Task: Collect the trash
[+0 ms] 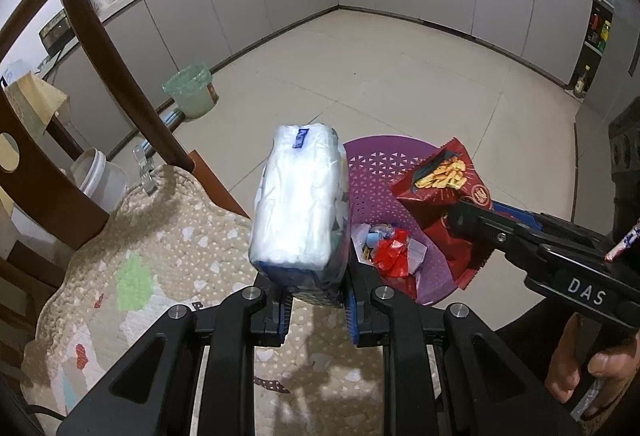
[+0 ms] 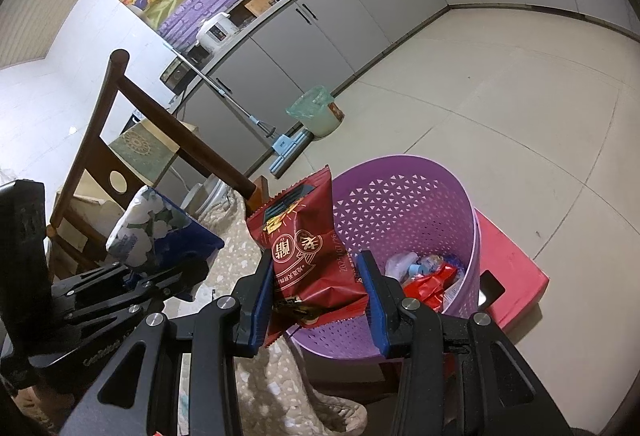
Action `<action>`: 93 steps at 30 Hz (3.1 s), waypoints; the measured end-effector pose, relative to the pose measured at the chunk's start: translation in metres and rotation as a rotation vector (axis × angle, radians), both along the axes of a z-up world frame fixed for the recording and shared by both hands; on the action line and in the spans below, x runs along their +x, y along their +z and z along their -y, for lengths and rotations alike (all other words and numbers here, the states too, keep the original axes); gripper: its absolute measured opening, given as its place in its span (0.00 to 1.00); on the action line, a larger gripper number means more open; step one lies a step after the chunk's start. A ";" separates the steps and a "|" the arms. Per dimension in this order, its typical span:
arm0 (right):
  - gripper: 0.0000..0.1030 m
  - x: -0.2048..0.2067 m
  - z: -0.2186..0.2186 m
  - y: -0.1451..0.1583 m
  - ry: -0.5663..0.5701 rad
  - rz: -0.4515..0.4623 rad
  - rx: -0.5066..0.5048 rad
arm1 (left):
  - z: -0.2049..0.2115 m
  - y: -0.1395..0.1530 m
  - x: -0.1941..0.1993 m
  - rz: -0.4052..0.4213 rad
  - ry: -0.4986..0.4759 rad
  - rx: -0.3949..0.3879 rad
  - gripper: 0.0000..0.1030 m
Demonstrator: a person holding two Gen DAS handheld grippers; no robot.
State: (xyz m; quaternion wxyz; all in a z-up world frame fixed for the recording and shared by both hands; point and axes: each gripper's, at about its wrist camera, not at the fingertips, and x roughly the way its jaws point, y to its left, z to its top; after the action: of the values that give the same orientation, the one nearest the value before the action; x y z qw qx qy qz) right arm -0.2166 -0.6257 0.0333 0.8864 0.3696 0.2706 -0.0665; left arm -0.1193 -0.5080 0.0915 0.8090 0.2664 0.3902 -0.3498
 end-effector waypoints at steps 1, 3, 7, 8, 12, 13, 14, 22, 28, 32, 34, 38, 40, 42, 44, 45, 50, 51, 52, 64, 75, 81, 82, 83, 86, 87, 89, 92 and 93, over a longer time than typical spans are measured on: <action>0.42 0.000 0.000 0.000 -0.002 -0.003 0.000 | 0.000 0.000 0.002 -0.001 0.001 -0.001 0.20; 0.42 0.001 0.002 -0.001 -0.015 -0.010 0.001 | 0.002 -0.001 0.004 -0.002 0.005 -0.002 0.20; 0.42 0.009 0.012 -0.005 -0.029 -0.020 0.030 | 0.005 -0.005 0.014 -0.012 0.016 -0.005 0.20; 0.42 0.013 0.015 -0.005 -0.031 -0.022 0.041 | 0.007 -0.008 0.017 -0.022 0.021 -0.004 0.20; 0.42 0.030 0.031 0.001 -0.053 -0.028 0.010 | 0.013 -0.018 0.027 -0.054 0.035 -0.001 0.20; 0.42 0.034 0.036 0.002 -0.061 -0.027 0.007 | 0.015 -0.020 0.029 -0.061 0.038 0.000 0.20; 0.42 0.036 0.040 0.002 -0.067 -0.027 0.006 | 0.017 -0.022 0.030 -0.063 0.040 0.001 0.20; 0.42 0.036 0.050 -0.006 -0.064 -0.043 0.035 | 0.034 -0.037 0.048 -0.104 0.063 0.003 0.20; 0.42 0.032 0.060 -0.018 -0.069 -0.051 0.104 | 0.048 -0.048 0.049 -0.115 0.063 0.024 0.20; 0.43 0.032 0.060 -0.021 -0.063 -0.059 0.109 | 0.055 -0.054 0.048 -0.116 0.063 0.037 0.20; 0.43 0.033 0.061 -0.023 -0.058 -0.063 0.112 | 0.057 -0.056 0.048 -0.112 0.061 0.045 0.20; 0.44 0.035 0.062 -0.026 -0.057 -0.075 0.122 | 0.059 -0.057 0.051 -0.108 0.067 0.051 0.20; 0.44 0.035 0.063 -0.027 -0.059 -0.075 0.126 | 0.059 -0.057 0.053 -0.107 0.072 0.049 0.20; 0.44 0.035 0.063 -0.028 -0.057 -0.075 0.126 | 0.058 -0.057 0.055 -0.107 0.076 0.047 0.20; 0.44 0.036 0.061 -0.028 -0.054 -0.079 0.125 | 0.057 -0.058 0.056 -0.113 0.077 0.045 0.20; 0.44 0.037 0.061 -0.028 -0.052 -0.080 0.124 | 0.056 -0.058 0.056 -0.118 0.078 0.041 0.21; 0.44 0.038 0.061 -0.027 -0.055 -0.079 0.117 | 0.051 -0.052 0.054 -0.110 0.085 0.000 0.60; 0.47 0.038 0.061 -0.028 -0.057 -0.079 0.120 | 0.050 -0.049 0.053 -0.102 0.087 -0.012 0.66; 0.48 0.037 0.062 -0.028 -0.061 -0.079 0.124 | 0.049 -0.047 0.052 -0.094 0.089 -0.023 0.68; 0.53 0.029 0.066 -0.032 -0.096 -0.086 0.125 | 0.025 -0.029 0.030 -0.103 0.090 -0.057 0.69; 0.57 0.032 0.053 -0.029 -0.092 -0.117 0.057 | -0.030 -0.014 -0.010 -0.090 0.107 -0.099 0.70; 0.58 0.023 0.047 -0.028 -0.118 -0.126 0.024 | -0.066 -0.001 -0.031 -0.046 0.123 -0.112 0.70; 0.58 0.020 0.045 -0.027 -0.129 -0.128 0.010 | -0.072 0.001 -0.033 -0.036 0.128 -0.119 0.70; 0.59 0.018 0.043 -0.026 -0.136 -0.132 -0.002 | -0.080 0.006 -0.035 -0.022 0.139 -0.129 0.70; 0.59 0.013 0.036 -0.025 -0.159 -0.150 -0.039 | -0.103 0.027 -0.042 0.042 0.187 -0.172 0.70; 0.59 0.011 0.033 -0.024 -0.168 -0.157 -0.052 | -0.111 0.034 -0.044 0.070 0.209 -0.186 0.71; 0.59 0.008 0.025 -0.024 -0.180 -0.171 -0.078 | -0.129 0.052 -0.048 0.135 0.255 -0.225 0.79; 0.59 0.002 0.010 -0.018 -0.193 -0.186 -0.146 | -0.155 0.078 -0.061 0.262 0.325 -0.300 0.91; 0.59 0.000 0.005 -0.016 -0.194 -0.189 -0.169 | -0.165 0.088 -0.068 0.316 0.347 -0.330 0.96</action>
State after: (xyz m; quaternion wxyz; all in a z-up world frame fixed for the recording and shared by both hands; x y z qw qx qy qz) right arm -0.2164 -0.6304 0.0175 0.8743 0.3103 0.3094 -0.2089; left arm -0.1870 -0.3429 0.1799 0.9399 0.1119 0.2369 -0.2190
